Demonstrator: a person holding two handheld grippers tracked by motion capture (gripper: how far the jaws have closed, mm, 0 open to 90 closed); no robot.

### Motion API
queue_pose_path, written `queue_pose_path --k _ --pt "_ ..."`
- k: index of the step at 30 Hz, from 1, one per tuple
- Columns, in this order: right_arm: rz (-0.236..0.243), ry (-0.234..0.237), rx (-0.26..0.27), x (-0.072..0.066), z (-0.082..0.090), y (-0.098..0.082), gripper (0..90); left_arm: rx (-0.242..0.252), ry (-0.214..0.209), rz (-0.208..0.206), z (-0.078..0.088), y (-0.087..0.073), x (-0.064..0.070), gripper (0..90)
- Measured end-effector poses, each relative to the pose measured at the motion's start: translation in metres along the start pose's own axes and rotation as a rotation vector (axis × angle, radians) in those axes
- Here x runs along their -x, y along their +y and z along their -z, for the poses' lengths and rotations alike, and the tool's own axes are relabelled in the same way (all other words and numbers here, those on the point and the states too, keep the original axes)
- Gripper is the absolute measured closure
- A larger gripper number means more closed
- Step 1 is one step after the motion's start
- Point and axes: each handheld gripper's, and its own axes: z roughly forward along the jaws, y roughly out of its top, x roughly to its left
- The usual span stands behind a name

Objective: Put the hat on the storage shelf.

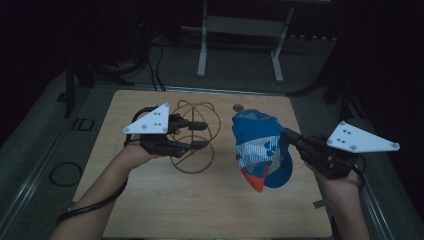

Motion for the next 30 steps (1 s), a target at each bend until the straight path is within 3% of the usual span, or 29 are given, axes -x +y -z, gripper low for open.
queue_pose_path --k 9,13,16,21,25,27,30 --pt "0.004 0.008 0.02 0.004 -0.029 0.022 90.0 -0.021 0.177 0.078 0.037 -0.037 0.001 25.4" --pt "0.005 0.011 0.013 0.006 -0.045 0.03 90.0 -0.07 0.255 0.092 0.049 -0.058 0.003 11.2" --pt "-0.003 0.016 0.014 0.008 -0.057 0.036 90.0 -0.097 0.313 0.147 0.058 -0.079 0.005 2.8" --pt "-0.015 0.03 0.007 0.012 -0.081 0.045 90.0 -0.131 0.41 0.179 0.069 -0.115 0.015 2.1" --pt "-0.022 0.046 -0.001 0.012 -0.1 0.052 90.0 -0.098 0.473 0.203 0.078 -0.138 0.027 2.2" --pt "-0.022 0.056 -0.006 0.011 -0.11 0.057 90.0 -0.09 0.493 0.236 0.083 -0.15 0.034 2.2" --pt "-0.02 0.071 -0.014 0.009 -0.127 0.065 90.0 -0.088 0.538 0.24 0.088 -0.164 0.044 2.2"
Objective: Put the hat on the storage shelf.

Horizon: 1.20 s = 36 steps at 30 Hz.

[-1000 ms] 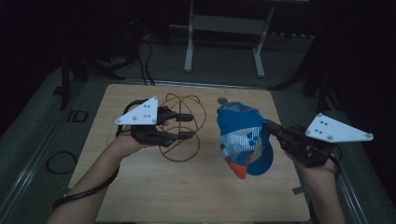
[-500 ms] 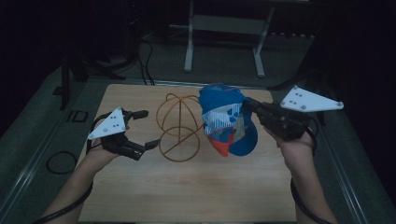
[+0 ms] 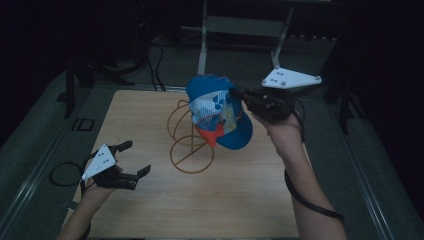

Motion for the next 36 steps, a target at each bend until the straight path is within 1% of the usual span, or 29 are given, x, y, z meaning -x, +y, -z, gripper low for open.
queue_pose_path --k 1,3,4,5,8,9,10,12,15,16,18,20,22,24,27,29,35,36 --pt "0.001 0.004 -0.005 -0.001 -0.006 0.002 90.0 0.001 0.024 -0.001 0.002 -0.007 0.002 2.2" --pt "-0.002 0.02 -0.017 -0.003 -0.02 0.006 90.0 -0.007 0.059 -0.008 0.005 -0.017 0.004 2.2" --pt "0.002 0.023 -0.024 -0.004 -0.027 0.007 90.0 -0.003 0.068 -0.009 0.006 -0.022 0.005 2.2" --pt "0.004 0.03 -0.034 -0.006 -0.035 0.008 90.0 -0.01 0.079 -0.003 0.007 -0.027 0.005 2.2" --pt "-0.002 0.049 -0.059 -0.01 -0.058 0.01 90.0 -0.004 0.098 0.031 0.01 -0.04 0.005 2.2" --pt "-0.003 0.056 -0.069 -0.012 -0.068 0.011 90.0 -0.001 0.099 0.041 0.01 -0.042 0.004 2.2" --pt "-0.003 0.061 -0.08 -0.014 -0.073 0.012 90.0 0.006 0.101 0.057 0.011 -0.046 0.003 2.2" --pt "0.0 0.077 -0.1 -0.018 -0.089 0.013 90.0 -0.002 0.105 0.077 0.012 -0.051 0.002 2.2" --pt "0.007 0.091 -0.134 -0.024 -0.11 0.011 90.0 -0.005 0.1 0.093 0.013 -0.055 0.0 2.2" --pt "0.005 0.097 -0.144 -0.025 -0.115 0.009 90.0 -0.007 0.1 0.09 0.014 -0.056 0.0 2.2" --pt "-0.006 0.11 -0.16 -0.026 -0.124 0.005 90.0 -0.001 0.093 0.099 0.014 -0.058 0.0 2.2" --pt "-0.008 0.119 -0.181 -0.027 -0.133 -0.001 90.0 -0.007 0.09 0.104 0.013 -0.059 0.0 2.2" --pt "-0.022 0.129 -0.203 -0.027 -0.14 -0.008 90.0 -0.012 0.08 0.105 0.012 -0.06 0.0 2.2" --pt "-0.025 0.129 -0.22 -0.027 -0.144 -0.014 90.0 -0.015 0.076 0.104 0.012 -0.061 0.001 2.2" --pt "-0.035 0.129 -0.232 -0.026 -0.146 -0.02 90.0 -0.014 0.072 0.112 0.011 -0.061 0.0 2.2" --pt "-0.039 0.129 -0.236 -0.025 -0.145 -0.023 90.0 -0.016 0.069 0.118 0.01 -0.062 0.0 2.2" --pt "-0.043 0.128 -0.235 -0.022 -0.139 -0.03 90.0 -0.025 0.057 0.111 0.008 -0.063 0.001 2.2" --pt "-0.042 0.125 -0.226 -0.022 -0.132 -0.033 90.0 -0.026 0.053 0.113 0.008 -0.063 0.002 2.2"
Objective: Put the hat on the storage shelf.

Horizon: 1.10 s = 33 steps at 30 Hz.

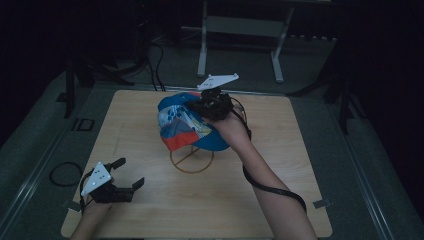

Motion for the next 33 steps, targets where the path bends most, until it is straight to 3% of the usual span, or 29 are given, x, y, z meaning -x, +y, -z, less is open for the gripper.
queue_pose_path --k 8,12,13,25,33 --pt "-0.008 -0.023 0.026 0.003 0.015 -0.008 90.0 -0.001 -0.007 0.009 -0.001 -0.002 0.0 2.2" --pt "-0.03 -0.012 0.034 0.008 0.018 -0.012 89.0 -0.003 -0.009 0.015 -0.001 -0.003 -0.001 2.2" --pt "-0.053 0.014 0.041 0.01 0.019 -0.014 83.7 -0.004 -0.009 0.014 -0.001 -0.003 -0.001 2.2" --pt "-0.086 0.041 0.035 0.014 0.019 -0.024 58.5 -0.002 -0.024 0.011 -0.001 -0.004 -0.001 2.2" --pt "-0.089 0.049 0.045 0.013 0.022 -0.031 55.4 -0.006 -0.031 0.013 -0.002 -0.005 0.0 2.2"
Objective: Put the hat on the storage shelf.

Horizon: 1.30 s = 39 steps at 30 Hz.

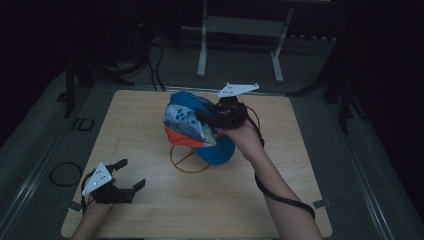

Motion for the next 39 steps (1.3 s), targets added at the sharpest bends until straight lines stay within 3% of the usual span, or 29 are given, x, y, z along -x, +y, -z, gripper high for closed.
queue_pose_path --k 5,15,22,24,30,39 --pt "-0.005 0.004 0.012 0.0 0.001 -0.003 50.4 0.002 -0.006 -0.002 0.0 -0.001 0.001 2.2" --pt "0.026 -0.022 0.048 -0.002 0.022 -0.014 33.4 0.004 -0.001 0.005 0.0 -0.002 0.002 2.2" --pt "0.019 -0.017 0.058 0.0 0.035 -0.023 20.0 0.003 0.003 0.007 0.0 -0.003 0.002 2.2" --pt "0.023 0.017 0.065 0.002 0.04 -0.028 14.3 0.0 0.004 0.004 -0.001 -0.003 0.003 2.2" --pt "0.013 0.013 0.088 0.003 0.048 -0.04 13.7 -0.004 0.001 0.007 -0.001 -0.004 0.003 2.2" --pt "0.029 -0.022 0.069 0.006 0.056 -0.062 13.8 -0.006 -0.001 -0.001 -0.002 -0.005 0.005 2.2"
